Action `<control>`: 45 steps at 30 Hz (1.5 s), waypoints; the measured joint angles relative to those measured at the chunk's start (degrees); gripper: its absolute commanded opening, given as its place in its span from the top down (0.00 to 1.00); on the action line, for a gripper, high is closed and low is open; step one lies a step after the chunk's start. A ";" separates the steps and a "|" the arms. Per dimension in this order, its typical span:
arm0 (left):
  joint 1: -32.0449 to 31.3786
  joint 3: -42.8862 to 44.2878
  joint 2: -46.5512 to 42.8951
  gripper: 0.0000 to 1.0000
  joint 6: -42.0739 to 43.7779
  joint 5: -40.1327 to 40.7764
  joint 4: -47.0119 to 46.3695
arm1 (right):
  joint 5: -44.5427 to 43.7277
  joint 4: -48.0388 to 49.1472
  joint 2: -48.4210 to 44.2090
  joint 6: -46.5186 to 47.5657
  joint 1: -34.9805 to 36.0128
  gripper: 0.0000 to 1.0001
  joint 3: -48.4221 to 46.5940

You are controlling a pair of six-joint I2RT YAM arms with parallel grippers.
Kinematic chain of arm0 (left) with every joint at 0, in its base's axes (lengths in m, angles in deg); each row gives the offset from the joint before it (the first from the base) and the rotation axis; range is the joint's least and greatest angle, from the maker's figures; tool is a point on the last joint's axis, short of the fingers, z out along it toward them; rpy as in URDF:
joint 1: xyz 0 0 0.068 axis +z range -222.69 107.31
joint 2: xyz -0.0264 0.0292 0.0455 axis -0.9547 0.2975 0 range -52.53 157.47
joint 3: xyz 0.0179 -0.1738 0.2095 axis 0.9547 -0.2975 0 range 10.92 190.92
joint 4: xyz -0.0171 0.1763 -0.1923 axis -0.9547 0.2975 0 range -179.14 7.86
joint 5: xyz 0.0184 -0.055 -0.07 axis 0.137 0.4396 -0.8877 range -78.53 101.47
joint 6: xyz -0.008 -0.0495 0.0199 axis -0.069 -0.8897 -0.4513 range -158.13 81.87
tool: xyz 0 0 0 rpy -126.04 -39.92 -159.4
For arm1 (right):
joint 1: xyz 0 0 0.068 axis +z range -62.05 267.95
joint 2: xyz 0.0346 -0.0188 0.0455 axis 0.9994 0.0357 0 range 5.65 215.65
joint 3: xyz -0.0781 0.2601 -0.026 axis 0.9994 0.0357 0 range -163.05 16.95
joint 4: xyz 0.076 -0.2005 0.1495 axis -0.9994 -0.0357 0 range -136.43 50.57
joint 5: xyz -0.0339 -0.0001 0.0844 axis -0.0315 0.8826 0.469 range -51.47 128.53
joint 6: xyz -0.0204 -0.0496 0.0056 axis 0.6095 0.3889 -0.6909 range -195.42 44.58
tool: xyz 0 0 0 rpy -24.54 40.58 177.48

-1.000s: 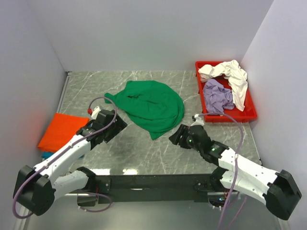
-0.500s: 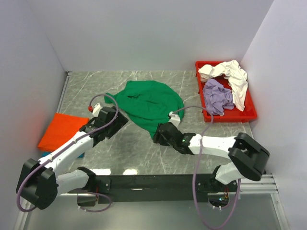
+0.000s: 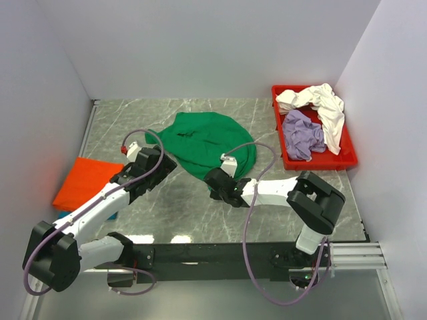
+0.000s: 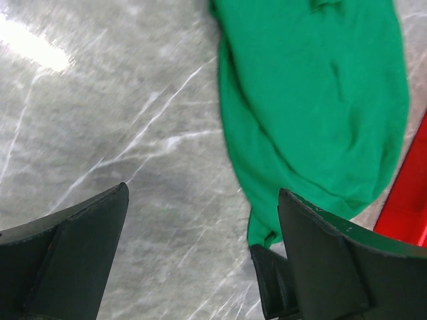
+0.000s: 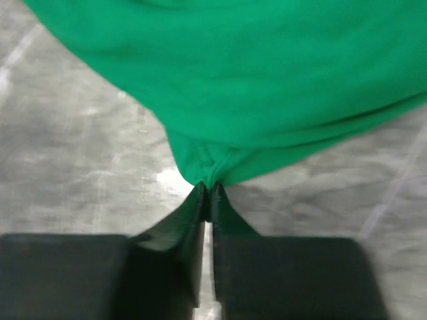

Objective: Fold and stack the t-shirts
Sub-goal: Flatten the tshirt out

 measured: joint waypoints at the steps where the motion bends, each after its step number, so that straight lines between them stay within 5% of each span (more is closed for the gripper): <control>1: 0.07 0.00 0.02 0.01 0.35 0.11 -0.61 | -0.46 -1.05 -0.15 0.02 0.02 1.00 -0.17; 5: 0.09 0.00 0.68 0.02 1.25 0.39 -3.30 | -2.89 -8.07 -4.94 0.74 0.02 1.00 -0.20; 12: 0.11 0.59 9.55 0.09 2.16 0.98 -6.47 | -8.09 -22.97 -34.07 5.55 -0.92 1.00 -4.35; 18: 0.11 3.98 17.44 0.13 2.19 1.46 -8.11 | -10.34 -31.63 -48.04 9.57 -5.16 1.00 -9.97; 24: 0.11 6.64 22.51 0.28 2.19 1.31 -10.05 | -9.57 -38.75 -52.78 12.83 -11.85 1.00 -10.14; 31: 0.11 7.74 26.45 0.57 2.23 0.15 -11.69 | -7.78 -41.64 -53.35 14.99 -14.19 1.00 -10.14; 36: 0.09 7.72 27.02 0.65 2.47 -1.46 -12.35 | -6.91 -42.42 -53.40 15.61 -14.56 1.00 -10.78; 39: 0.00 7.17 26.62 0.99 2.25 -2.03 -12.61 | -6.51 -42.42 -53.33 16.06 -14.64 1.00 -11.15; 45: 0.02 7.78 22.95 0.99 3.06 -1.27 -7.93 | -5.84 -42.93 -51.32 17.62 -15.74 1.00 -14.62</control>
